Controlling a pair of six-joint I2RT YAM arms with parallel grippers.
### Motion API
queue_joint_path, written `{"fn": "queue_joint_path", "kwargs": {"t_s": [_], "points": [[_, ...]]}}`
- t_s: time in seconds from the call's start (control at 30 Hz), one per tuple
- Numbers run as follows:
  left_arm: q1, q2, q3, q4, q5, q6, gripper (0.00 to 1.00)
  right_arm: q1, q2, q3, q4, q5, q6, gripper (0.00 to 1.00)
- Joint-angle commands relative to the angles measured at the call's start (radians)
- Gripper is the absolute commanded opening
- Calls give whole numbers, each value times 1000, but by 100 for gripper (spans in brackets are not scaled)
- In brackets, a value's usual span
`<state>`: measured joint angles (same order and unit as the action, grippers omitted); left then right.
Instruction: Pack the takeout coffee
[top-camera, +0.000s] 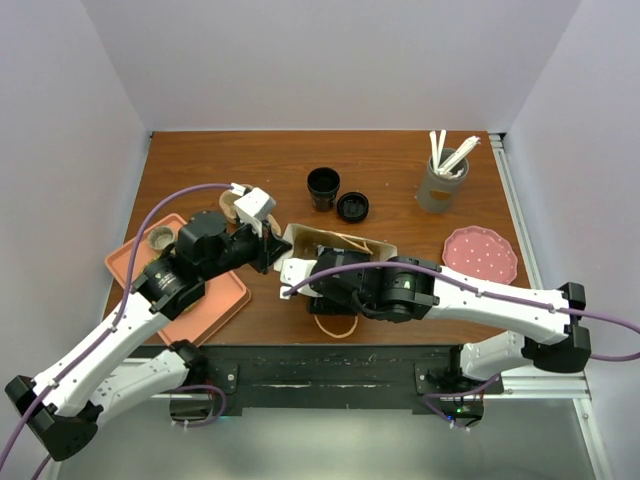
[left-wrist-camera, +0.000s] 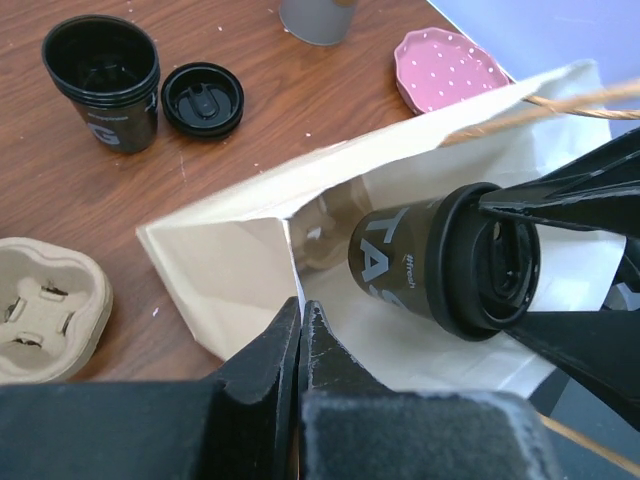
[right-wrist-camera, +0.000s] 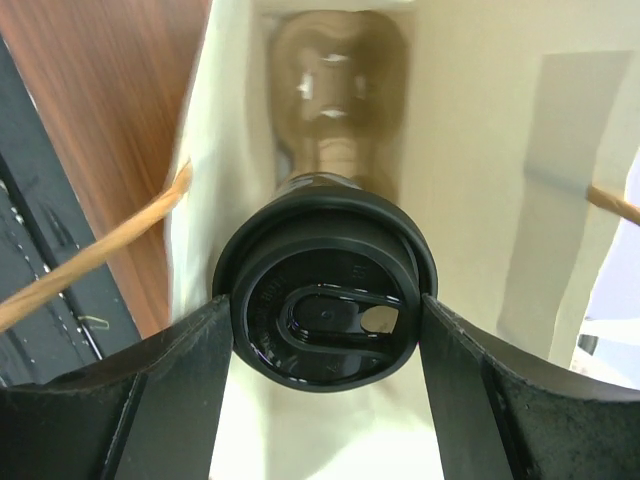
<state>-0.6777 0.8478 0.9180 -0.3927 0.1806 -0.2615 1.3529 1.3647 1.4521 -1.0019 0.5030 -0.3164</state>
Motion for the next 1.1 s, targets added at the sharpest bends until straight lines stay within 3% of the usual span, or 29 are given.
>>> {"fn": "queue_joint_path", "kwargs": {"t_s": [0.0, 0.2, 0.43, 0.53, 0.57, 0.67, 0.83, 1.07], "points": [[-5, -10, -19, 78, 36, 31, 0, -1, -59, -47, 106, 37, -26, 52], [-3, -26, -28, 66, 43, 67, 0, -18, -36, -44, 126, 51, -46, 54], [-5, -33, -16, 40, 39, 68, 0, -23, -90, -153, 167, 52, -6, 52], [-3, -33, -1, 17, 19, 56, 17, -23, -88, -163, 178, 35, 11, 52], [-3, -26, 8, 5, 13, 54, 29, -21, -90, -167, 183, 34, 14, 52], [-5, 2, 57, -64, 3, 47, 44, -21, -88, -164, 186, 34, 26, 51], [-3, 20, 73, -92, -12, 27, 48, -23, -90, -164, 190, 31, 42, 51], [-5, 65, 102, -123, 2, 15, 44, -21, -88, -177, 215, 14, 51, 50]]}}
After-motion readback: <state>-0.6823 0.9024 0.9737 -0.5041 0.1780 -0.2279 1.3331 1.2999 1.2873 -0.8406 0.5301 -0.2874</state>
